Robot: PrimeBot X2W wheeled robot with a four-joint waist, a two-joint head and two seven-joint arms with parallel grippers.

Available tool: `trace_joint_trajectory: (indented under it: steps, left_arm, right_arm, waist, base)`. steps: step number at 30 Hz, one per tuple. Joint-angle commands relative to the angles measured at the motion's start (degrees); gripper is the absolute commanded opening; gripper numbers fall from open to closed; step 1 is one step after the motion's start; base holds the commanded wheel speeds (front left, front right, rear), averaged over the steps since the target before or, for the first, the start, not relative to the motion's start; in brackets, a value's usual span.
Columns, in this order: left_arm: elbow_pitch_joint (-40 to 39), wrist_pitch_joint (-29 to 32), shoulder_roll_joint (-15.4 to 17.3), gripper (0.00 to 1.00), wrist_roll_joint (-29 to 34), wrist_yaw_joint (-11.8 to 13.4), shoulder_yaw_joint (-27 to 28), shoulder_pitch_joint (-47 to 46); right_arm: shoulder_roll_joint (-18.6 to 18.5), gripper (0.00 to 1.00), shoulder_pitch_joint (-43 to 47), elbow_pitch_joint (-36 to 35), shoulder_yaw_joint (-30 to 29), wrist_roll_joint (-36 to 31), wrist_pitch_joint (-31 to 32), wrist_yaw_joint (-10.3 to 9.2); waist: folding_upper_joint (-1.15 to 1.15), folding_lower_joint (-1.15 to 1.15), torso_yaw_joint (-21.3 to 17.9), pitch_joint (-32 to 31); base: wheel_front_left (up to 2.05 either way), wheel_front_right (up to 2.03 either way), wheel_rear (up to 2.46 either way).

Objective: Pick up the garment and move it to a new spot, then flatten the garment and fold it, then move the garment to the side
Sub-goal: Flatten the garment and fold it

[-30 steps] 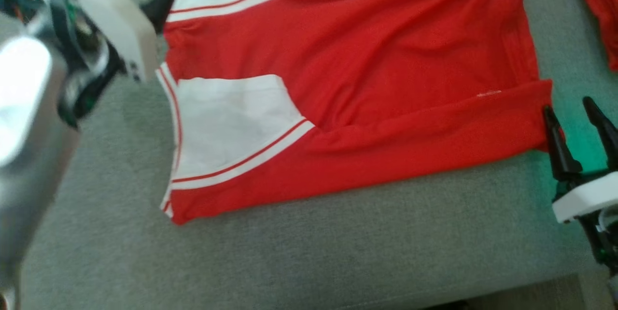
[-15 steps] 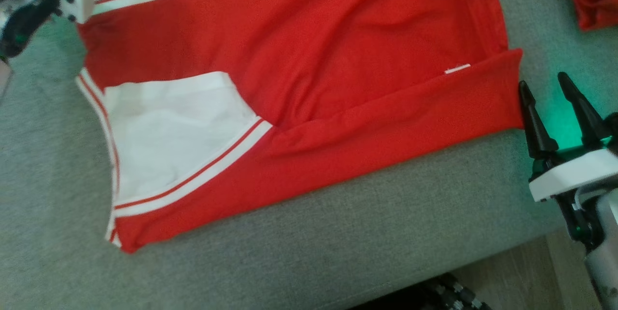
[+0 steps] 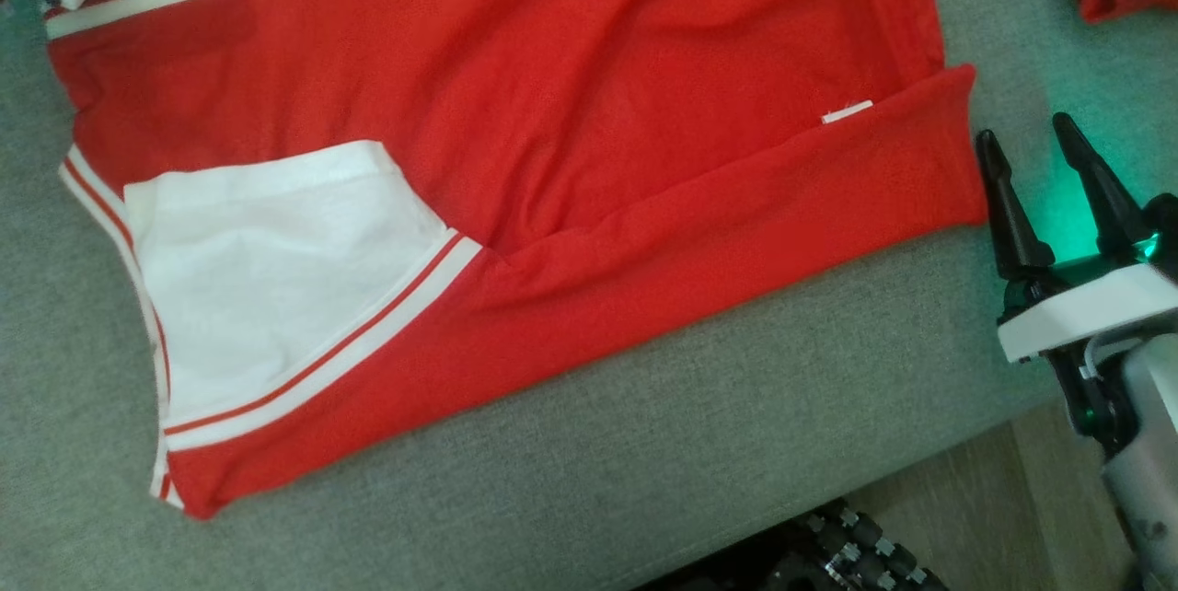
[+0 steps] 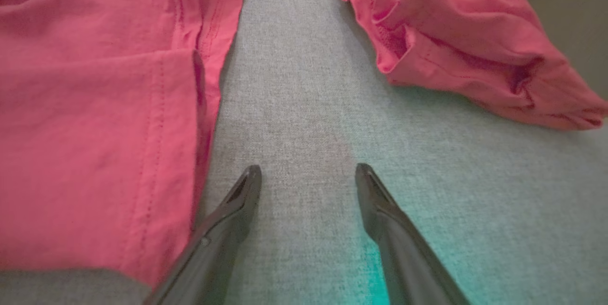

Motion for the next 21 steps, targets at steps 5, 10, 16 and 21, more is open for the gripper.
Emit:
trace_joint_trajectory:
  steps: [5,10,16,21]
  left_arm:
    - [-0.71,-1.44,2.05,0.00,-3.01,0.10,-0.97,-3.88]
    - [-0.49,-3.94,2.20,0.00,-4.54,0.10,-3.02,-4.89]
    - [0.24,-8.28,1.39,0.00,-5.86,0.10,-5.54,-5.05]
    - [0.03,-11.66,-0.01,0.00,-7.66,0.10,-7.88,-4.82]
  right_arm:
    - [-2.18,1.00,0.84,0.64,0.79,0.78,-0.74,-0.04]
    - [-2.90,1.00,0.04,0.73,0.86,0.96,-0.81,-0.04]
    - [-4.76,1.00,-3.18,-1.82,-0.17,2.68,0.70,-0.04]
    - [-6.17,1.00,-9.79,-5.12,2.99,8.38,7.89,-0.04]
  waist:
    - [0.00,-0.01,-0.25,-0.20]
    - [0.00,-0.01,-0.05,-0.52]
    - [0.00,-0.01,1.44,-2.83]
    - [0.00,-0.01,3.92,-5.54]
  base:
    - [0.00,0.00,0.00]
    - [0.00,0.00,0.00]
    - [0.00,0.00,0.00]
    - [0.00,0.00,0.00]
